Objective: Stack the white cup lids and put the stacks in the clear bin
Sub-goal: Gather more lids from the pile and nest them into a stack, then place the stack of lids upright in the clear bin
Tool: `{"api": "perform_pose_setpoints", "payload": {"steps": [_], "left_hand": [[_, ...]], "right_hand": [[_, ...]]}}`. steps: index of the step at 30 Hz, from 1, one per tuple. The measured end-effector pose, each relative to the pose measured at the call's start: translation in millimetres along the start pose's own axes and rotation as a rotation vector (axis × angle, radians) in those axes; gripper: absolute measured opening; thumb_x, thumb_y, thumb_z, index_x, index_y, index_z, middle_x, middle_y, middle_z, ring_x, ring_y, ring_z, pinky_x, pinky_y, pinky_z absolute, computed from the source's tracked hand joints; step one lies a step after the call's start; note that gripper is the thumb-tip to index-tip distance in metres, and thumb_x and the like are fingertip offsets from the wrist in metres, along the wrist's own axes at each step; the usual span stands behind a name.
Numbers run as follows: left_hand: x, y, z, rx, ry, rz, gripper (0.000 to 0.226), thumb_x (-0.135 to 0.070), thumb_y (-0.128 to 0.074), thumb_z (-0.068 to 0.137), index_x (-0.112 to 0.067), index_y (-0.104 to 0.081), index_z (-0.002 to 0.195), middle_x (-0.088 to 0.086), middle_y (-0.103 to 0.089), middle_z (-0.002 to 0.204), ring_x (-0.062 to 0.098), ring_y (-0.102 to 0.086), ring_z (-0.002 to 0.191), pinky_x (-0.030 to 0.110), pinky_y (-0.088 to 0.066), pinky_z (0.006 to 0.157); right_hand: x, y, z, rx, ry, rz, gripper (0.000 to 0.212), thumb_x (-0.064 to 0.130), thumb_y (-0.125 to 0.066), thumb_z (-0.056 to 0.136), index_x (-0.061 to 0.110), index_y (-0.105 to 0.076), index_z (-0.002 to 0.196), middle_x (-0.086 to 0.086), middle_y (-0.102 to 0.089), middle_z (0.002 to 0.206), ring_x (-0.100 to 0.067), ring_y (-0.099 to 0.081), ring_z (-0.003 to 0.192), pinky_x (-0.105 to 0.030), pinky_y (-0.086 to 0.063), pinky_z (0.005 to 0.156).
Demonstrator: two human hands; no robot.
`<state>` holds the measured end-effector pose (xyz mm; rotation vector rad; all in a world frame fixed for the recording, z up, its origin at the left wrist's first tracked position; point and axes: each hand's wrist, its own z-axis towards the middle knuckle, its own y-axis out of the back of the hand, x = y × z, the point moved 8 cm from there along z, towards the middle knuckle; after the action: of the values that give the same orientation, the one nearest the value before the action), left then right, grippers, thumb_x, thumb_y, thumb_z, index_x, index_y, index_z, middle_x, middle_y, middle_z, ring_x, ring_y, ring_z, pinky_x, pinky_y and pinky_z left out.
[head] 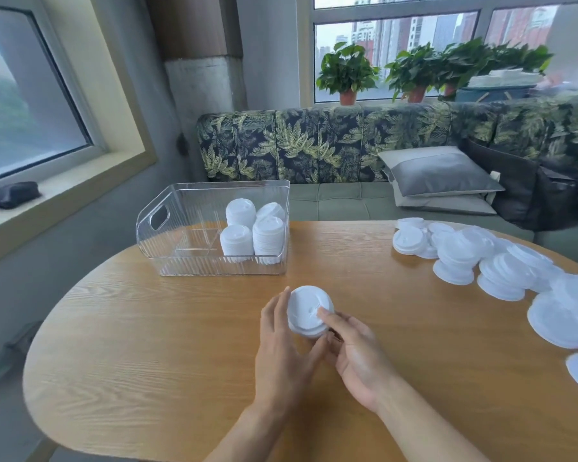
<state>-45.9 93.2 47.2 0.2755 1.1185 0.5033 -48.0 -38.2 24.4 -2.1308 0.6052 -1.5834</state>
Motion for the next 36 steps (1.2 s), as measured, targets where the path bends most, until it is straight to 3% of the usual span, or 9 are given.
{"api": "perform_pose_setpoints", "payload": {"steps": [4,12,15,18,22,25,29,32,36], "left_hand": [[5,38,28,-0.041,-0.035,0.062,0.082,-0.07,-0.071,0.077,-0.053,-0.03,0.146,-0.036,-0.036,0.14,-0.014,-0.043,0.128,0.002,-0.041,0.08],[30,89,72,0.039,-0.089,0.14,0.074,-0.058,-0.081,0.077,-0.049,-0.034,0.134,-0.033,-0.043,0.132,-0.014,-0.046,0.12,0.001,-0.04,0.084],[40,100,86,0.07,-0.114,0.149,0.065,-0.059,-0.077,0.081,-0.043,-0.036,0.128,-0.029,-0.045,0.13,-0.01,-0.051,0.117,0.018,-0.052,0.086],[48,106,100,0.106,-0.155,0.203,0.058,-0.056,-0.077,0.083,-0.037,-0.039,0.123,-0.025,-0.045,0.127,0.001,-0.056,0.114,0.038,-0.056,0.089],[62,109,123,0.096,-0.151,0.282,0.057,-0.063,-0.076,0.08,-0.04,-0.036,0.114,-0.027,-0.044,0.12,-0.001,-0.051,0.107,0.035,-0.054,0.079],[72,109,142,0.084,-0.119,0.29,0.058,-0.069,-0.072,0.074,-0.042,-0.036,0.111,-0.025,-0.049,0.117,0.002,-0.057,0.103,0.035,-0.054,0.079],[85,117,180,0.009,-0.05,0.261,0.062,-0.073,-0.068,0.064,-0.04,-0.04,0.108,-0.02,-0.056,0.116,0.012,-0.062,0.099,0.041,-0.056,0.08],[97,118,215,-0.003,-0.026,0.276,0.062,-0.06,-0.082,0.07,-0.033,-0.044,0.111,-0.013,-0.059,0.116,0.015,-0.062,0.098,0.047,-0.056,0.08],[116,109,254,0.034,-0.008,0.343,0.059,-0.048,-0.085,0.075,-0.028,-0.045,0.114,-0.006,-0.058,0.117,0.022,-0.06,0.098,0.043,-0.052,0.08]], "right_hand": [[-6,-45,15,0.054,0.0,0.012,0.055,0.024,-0.084,0.074,0.001,-0.066,0.12,-0.016,-0.075,0.099,-0.023,-0.07,0.082,-0.038,-0.054,0.087],[-12,-100,52,0.052,0.049,-0.063,0.056,0.039,-0.081,0.076,0.003,-0.07,0.118,-0.009,-0.069,0.09,-0.014,-0.063,0.071,-0.032,-0.05,0.075],[-10,-114,68,0.06,0.092,-0.138,0.051,0.044,-0.076,0.08,0.011,-0.073,0.119,0.0,-0.072,0.09,-0.009,-0.062,0.073,-0.026,-0.05,0.069],[-7,-121,85,0.057,0.105,-0.164,0.036,0.043,-0.072,0.09,0.02,-0.077,0.117,-0.003,-0.076,0.102,-0.01,-0.065,0.078,-0.029,-0.049,0.073],[-9,-131,105,0.068,0.097,-0.175,0.034,0.043,-0.074,0.087,0.024,-0.078,0.115,-0.001,-0.075,0.101,-0.008,-0.063,0.074,-0.028,-0.05,0.076],[-14,-132,120,0.052,0.087,-0.148,0.028,0.042,-0.072,0.09,0.025,-0.079,0.112,-0.004,-0.077,0.104,-0.012,-0.068,0.083,-0.032,-0.052,0.084],[-23,-123,136,-0.004,0.06,-0.078,0.03,0.039,-0.069,0.093,0.016,-0.077,0.109,-0.012,-0.079,0.109,-0.027,-0.076,0.1,-0.041,-0.057,0.094],[-30,-115,142,-0.024,0.012,-0.026,0.04,0.036,-0.067,0.096,0.005,-0.068,0.121,-0.017,-0.078,0.11,-0.031,-0.076,0.104,-0.039,-0.06,0.087],[-30,-109,148,-0.024,-0.005,-0.011,0.037,0.032,-0.068,0.096,0.001,-0.068,0.116,-0.018,-0.078,0.11,-0.031,-0.077,0.1,-0.036,-0.062,0.077]]}}
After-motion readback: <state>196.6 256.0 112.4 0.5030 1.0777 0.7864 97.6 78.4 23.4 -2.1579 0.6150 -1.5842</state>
